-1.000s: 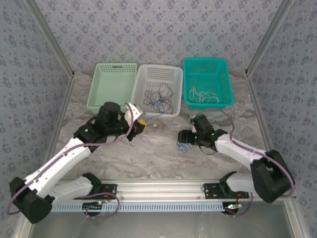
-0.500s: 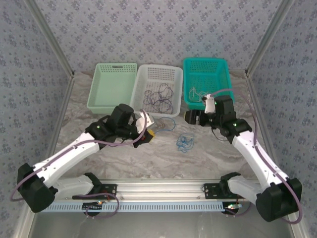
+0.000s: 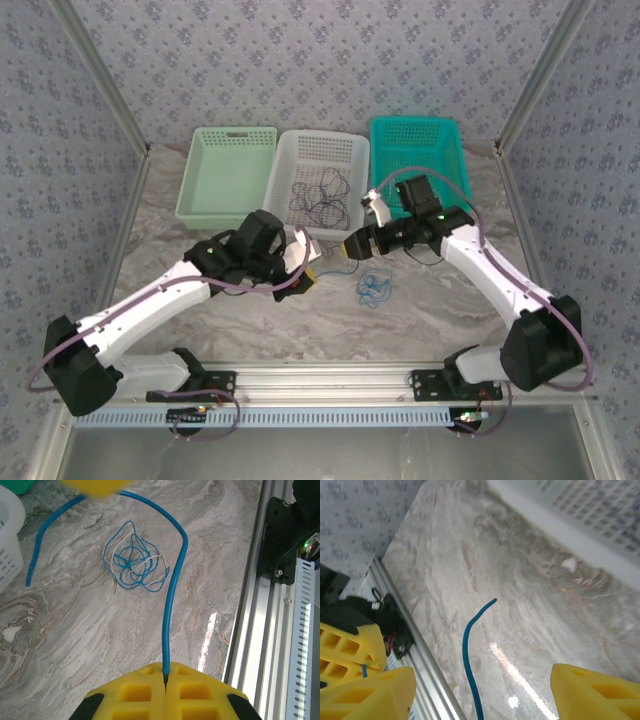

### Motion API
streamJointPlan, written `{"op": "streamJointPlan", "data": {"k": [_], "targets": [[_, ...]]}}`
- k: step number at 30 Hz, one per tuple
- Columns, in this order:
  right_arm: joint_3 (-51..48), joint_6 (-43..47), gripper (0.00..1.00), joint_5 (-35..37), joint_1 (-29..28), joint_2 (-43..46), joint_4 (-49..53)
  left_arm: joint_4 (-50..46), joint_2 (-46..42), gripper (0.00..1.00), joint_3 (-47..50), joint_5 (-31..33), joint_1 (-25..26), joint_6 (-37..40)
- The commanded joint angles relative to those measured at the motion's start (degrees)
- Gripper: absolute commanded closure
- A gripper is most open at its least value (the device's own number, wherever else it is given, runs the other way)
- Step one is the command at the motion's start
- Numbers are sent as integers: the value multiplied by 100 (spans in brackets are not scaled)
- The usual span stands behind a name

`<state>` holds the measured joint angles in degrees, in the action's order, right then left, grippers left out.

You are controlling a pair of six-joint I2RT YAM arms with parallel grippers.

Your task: Untangle the cables

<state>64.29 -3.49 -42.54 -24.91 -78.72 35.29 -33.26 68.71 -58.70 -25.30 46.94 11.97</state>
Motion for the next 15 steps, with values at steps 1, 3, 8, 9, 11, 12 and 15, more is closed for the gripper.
{"op": "streamJointPlan", "data": {"k": [1, 3, 8, 9, 11, 12, 15], "targets": [[242, 429, 27, -414, -201, -146, 281, -180, 79, 100, -199, -52, 42, 150], [305, 534, 29, -420, -312, -232, 367, -207, 103, 100, -211, -54, 49, 151], [347, 503, 36, -255, -366, -413, 363, -196, 90, 100, -211, -80, 84, 166], [354, 461, 39, -245, -365, -439, 317, -192, 98, 100, -205, -89, 95, 166], [349, 371, 50, -194, -392, -497, 214, -190, 108, 100, -211, -115, 97, 166], [351, 345, 56, -140, -404, -527, 183, -177, 108, 100, -206, -124, 94, 158], [348, 262, 74, -81, -415, -596, 86, -173, 100, 100, -203, -124, 109, 149]]}}
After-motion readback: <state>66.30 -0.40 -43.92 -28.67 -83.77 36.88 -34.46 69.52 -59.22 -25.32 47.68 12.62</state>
